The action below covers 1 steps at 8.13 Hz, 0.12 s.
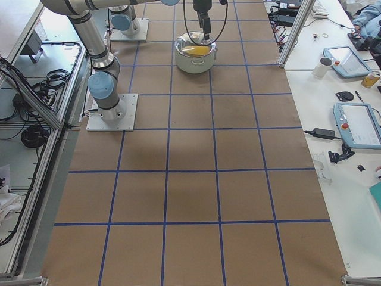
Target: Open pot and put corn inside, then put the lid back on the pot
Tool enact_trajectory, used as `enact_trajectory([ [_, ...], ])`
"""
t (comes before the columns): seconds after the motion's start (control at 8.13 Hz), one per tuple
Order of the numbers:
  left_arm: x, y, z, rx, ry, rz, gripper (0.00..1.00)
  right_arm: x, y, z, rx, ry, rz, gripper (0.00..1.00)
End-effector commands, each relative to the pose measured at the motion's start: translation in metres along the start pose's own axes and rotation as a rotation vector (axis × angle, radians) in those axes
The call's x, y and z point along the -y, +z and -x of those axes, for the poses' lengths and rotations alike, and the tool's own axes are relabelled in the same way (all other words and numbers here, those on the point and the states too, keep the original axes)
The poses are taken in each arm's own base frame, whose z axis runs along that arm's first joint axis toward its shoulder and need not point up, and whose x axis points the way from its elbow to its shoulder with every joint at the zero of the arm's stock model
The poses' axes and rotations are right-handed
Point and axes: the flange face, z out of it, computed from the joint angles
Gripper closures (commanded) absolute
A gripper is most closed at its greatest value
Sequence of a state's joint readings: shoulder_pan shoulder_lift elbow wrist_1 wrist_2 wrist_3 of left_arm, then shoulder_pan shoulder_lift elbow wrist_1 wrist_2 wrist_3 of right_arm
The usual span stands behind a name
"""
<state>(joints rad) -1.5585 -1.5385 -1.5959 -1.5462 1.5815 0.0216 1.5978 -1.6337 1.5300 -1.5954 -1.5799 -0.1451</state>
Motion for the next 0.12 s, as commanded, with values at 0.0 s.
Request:
enact_trajectory([
  [0.0,-0.0002,0.0007,0.0001,0.001,0.0,0.003,0.0,-0.0003,0.0006,0.0005,0.002,0.0,0.002,0.0],
])
